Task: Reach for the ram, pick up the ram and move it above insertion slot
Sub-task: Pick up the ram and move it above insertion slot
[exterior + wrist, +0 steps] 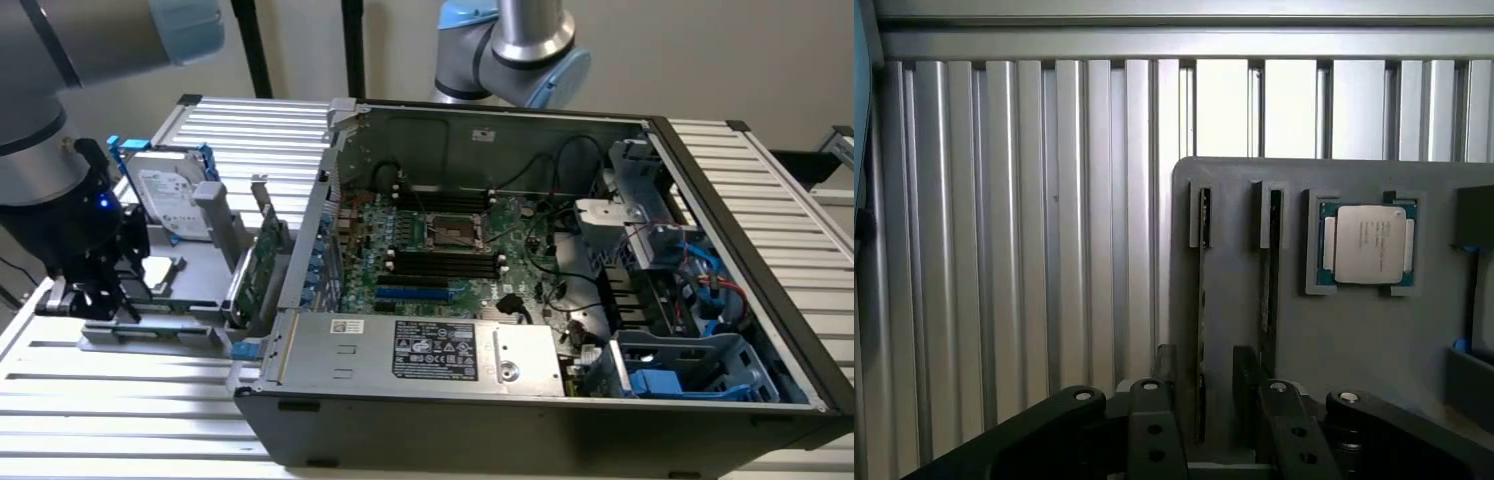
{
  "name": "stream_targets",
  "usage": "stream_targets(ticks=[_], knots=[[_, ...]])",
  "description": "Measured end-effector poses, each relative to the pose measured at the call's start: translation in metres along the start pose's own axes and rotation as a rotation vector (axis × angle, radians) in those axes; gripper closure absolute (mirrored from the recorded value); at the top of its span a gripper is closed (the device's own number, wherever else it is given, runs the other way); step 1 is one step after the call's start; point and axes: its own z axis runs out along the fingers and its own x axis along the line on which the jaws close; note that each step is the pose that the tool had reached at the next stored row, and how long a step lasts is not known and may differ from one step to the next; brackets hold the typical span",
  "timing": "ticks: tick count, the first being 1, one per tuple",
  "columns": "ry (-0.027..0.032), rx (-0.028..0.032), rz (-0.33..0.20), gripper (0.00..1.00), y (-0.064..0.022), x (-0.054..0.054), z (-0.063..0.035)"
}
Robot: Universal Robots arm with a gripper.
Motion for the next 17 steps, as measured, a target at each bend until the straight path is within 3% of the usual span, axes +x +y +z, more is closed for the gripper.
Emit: stream_targets(ticks=[17], knots=[[0.0004, -0.0002, -0.018, 0.64, -0.0041, 0.002, 0.0309]])
